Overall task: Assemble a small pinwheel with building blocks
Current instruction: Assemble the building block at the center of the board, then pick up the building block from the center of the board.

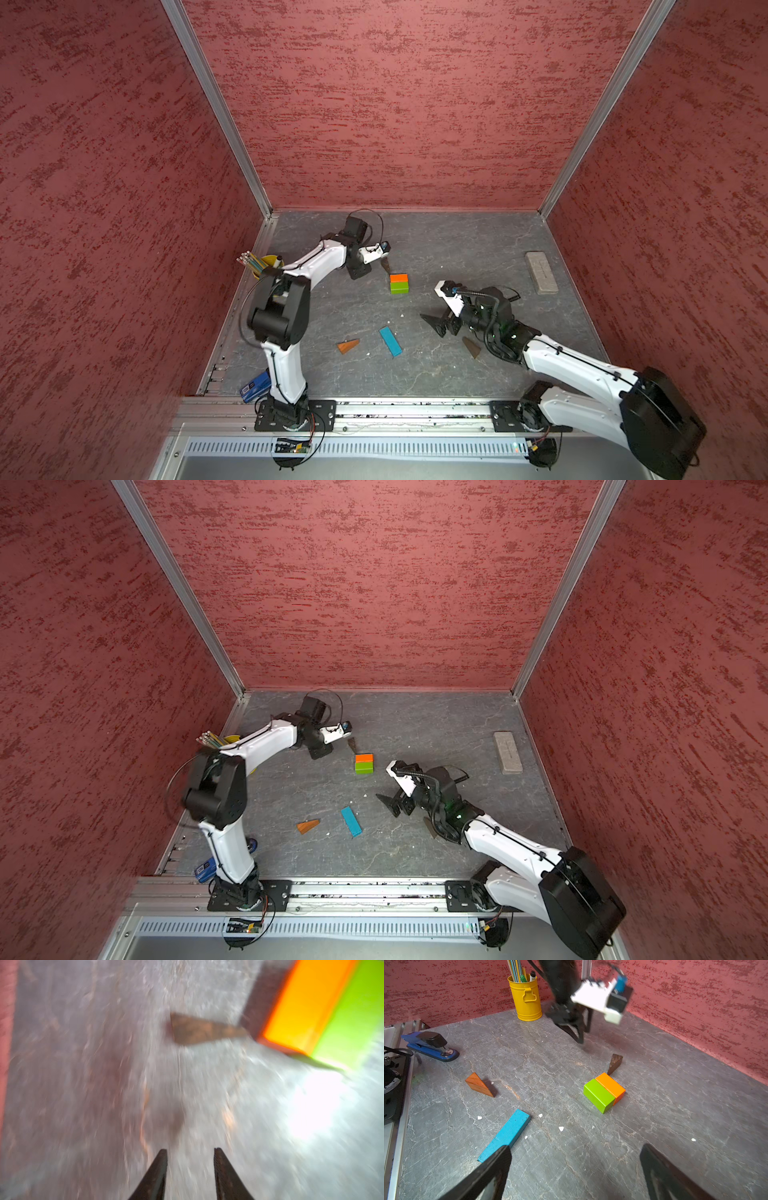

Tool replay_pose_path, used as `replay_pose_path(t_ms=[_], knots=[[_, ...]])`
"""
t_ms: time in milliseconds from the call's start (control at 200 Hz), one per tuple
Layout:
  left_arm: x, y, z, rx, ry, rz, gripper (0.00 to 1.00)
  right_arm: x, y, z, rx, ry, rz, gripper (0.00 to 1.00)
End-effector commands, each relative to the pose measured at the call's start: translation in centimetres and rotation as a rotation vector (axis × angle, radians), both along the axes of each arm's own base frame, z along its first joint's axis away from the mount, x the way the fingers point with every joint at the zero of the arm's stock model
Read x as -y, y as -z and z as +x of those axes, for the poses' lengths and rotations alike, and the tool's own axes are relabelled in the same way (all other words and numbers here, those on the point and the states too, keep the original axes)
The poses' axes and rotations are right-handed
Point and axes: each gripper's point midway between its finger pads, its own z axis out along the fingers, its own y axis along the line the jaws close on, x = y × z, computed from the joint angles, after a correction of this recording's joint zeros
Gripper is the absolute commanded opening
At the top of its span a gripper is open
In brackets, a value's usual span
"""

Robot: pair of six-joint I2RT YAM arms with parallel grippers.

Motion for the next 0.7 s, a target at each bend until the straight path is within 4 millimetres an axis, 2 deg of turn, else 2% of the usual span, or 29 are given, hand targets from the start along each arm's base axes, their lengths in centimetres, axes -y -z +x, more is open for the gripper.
replay_pose_path(t_ms=[0,110,180,316,416,546,696], knots=[[-0.9,-2.1,-5.4,-0.023,-0.018,-0.033,0.48,-0.2,-0.1,0.0,-0.004,-0.002,0.021,0.99],[-1.6,-3.4,-10.5,-0.04,-0.012,-0.068,0.54,-0.3,-0.2,-0.2,0.0,-0.007,0.043,0.99],[-1.8,-3.5,-13.6,-0.073,0.005,-0.067,0.55,-0.3,0.0,-0.4,-0.007,-0.004,0.046,0.99],[-2.4,-1.9,-18.6,-0.181,0.053,-0.011,0.55,0.1,0.4,-0.8,-0.009,0.009,0.058,0.99],[-2.4,-0.9,-20.3,-0.232,0.079,0.033,0.55,0.3,0.5,-0.8,-0.006,0.021,0.056,0.99],[-2.8,1.5,-22.9,-0.301,0.17,0.119,0.56,0.4,0.4,-0.9,0.001,0.021,0.057,0.99],[-2.4,2.1,-23.1,-0.292,0.191,0.103,0.56,0.6,0.4,-0.9,0.008,0.024,0.057,0.99]])
